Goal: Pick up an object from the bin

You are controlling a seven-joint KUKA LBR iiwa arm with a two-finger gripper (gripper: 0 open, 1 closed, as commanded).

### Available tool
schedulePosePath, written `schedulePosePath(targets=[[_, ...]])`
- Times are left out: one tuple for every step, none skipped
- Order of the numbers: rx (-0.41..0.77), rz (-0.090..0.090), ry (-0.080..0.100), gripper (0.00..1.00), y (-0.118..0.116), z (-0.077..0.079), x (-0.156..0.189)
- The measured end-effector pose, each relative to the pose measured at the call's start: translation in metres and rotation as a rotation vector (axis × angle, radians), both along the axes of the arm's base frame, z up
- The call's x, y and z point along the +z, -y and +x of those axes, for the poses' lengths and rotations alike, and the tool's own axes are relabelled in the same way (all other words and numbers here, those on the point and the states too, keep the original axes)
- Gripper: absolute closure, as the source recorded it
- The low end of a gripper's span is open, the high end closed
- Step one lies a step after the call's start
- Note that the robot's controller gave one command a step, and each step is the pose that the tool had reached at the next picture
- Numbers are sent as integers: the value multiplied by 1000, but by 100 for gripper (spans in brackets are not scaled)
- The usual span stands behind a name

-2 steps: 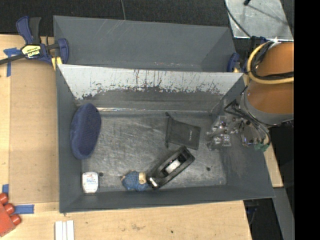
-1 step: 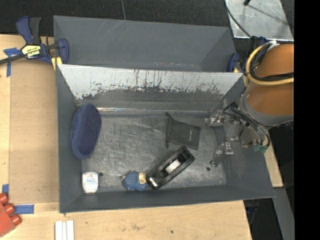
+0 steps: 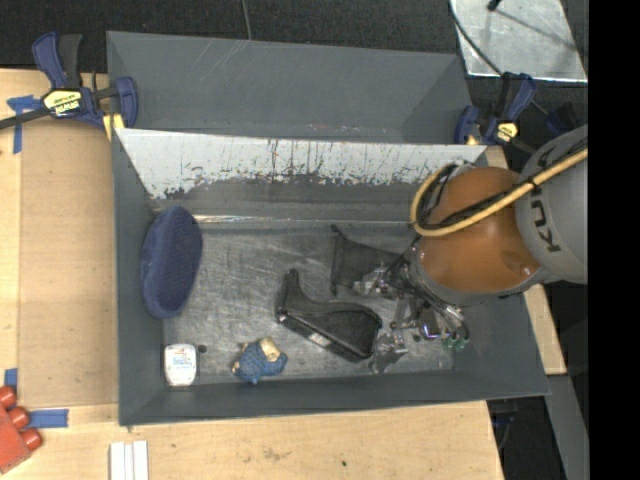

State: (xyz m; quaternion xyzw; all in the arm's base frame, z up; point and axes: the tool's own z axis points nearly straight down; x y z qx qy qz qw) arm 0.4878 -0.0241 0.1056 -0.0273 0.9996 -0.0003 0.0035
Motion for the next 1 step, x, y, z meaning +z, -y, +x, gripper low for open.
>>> schedulePosePath(targets=[[259, -1, 2, 0, -33, 6, -8]])
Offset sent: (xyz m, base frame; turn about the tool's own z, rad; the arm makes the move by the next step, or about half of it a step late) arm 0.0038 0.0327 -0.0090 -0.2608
